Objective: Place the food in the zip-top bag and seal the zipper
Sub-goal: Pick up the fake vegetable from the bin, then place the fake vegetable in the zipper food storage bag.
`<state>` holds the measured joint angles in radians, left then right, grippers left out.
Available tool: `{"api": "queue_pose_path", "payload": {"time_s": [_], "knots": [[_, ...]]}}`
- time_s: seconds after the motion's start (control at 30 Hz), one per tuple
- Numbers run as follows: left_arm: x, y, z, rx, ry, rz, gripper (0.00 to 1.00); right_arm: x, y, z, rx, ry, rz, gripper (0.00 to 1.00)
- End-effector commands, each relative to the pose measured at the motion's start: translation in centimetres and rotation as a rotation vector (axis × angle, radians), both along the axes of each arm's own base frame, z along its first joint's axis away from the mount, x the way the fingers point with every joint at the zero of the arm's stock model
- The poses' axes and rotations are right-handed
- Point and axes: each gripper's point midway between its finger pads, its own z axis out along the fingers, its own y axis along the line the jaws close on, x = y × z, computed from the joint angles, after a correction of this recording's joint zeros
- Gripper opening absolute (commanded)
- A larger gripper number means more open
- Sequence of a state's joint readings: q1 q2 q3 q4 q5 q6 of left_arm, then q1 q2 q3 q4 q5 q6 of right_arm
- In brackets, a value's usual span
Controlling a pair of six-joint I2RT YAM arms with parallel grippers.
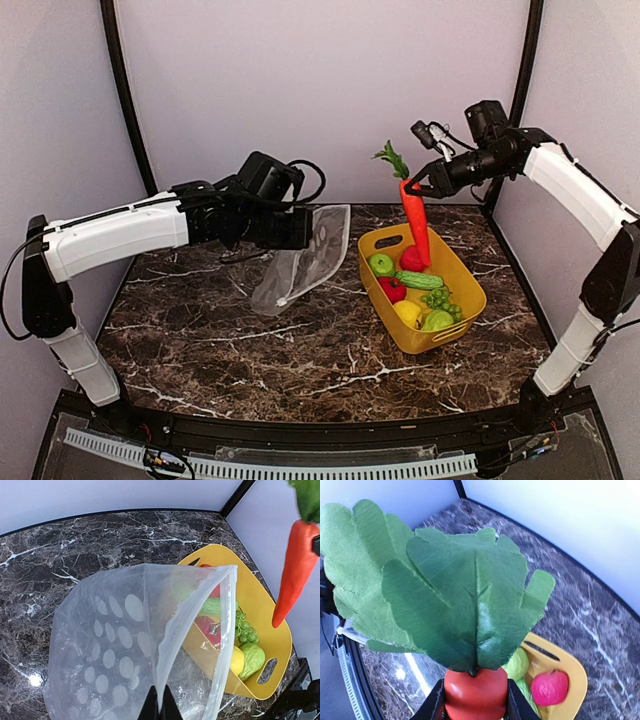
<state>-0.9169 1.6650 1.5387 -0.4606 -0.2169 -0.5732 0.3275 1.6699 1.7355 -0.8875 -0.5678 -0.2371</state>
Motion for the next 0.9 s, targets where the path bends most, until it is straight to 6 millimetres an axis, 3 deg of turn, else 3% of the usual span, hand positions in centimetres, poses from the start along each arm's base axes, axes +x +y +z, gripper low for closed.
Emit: {"api": "queue_pose_path", "payload": {"time_s": [0.0,0.1,0.17,0.47,0.67,0.87], "knots": [[0.6,-1.1,1.8,-0.123,0.028,0.030,0.01,-2.5,2.7,9.5,0.278,-0.167,0.153,0.22],[1.0,-1.4,2.5,-0.185,0.041,0.058,0.01,-4.2,3.7,13.6,0.411,-0.243,0.214,0.20],[1.3,-1.7,3.4,-0.229,0.033,0.071,0.01,-4.8,4.4,14.8,0.467,-0.273,0.250,0.20],[3.1,-0.6,5.6,-0.352,0.030,0.160,0.01,-4.1,9.2,17.6,0.618,-0.242,0.348,0.20],[3.5,-0.8,5.2,-0.374,0.034,0.172,0.01,-4.3,12.0,18.8,0.675,-0.217,0.394,0.20],[3.7,-1.0,4.9,-0.382,0.036,0.171,0.01,-4.0,13.5,19.1,0.683,-0.226,0.410,0.19]]}}
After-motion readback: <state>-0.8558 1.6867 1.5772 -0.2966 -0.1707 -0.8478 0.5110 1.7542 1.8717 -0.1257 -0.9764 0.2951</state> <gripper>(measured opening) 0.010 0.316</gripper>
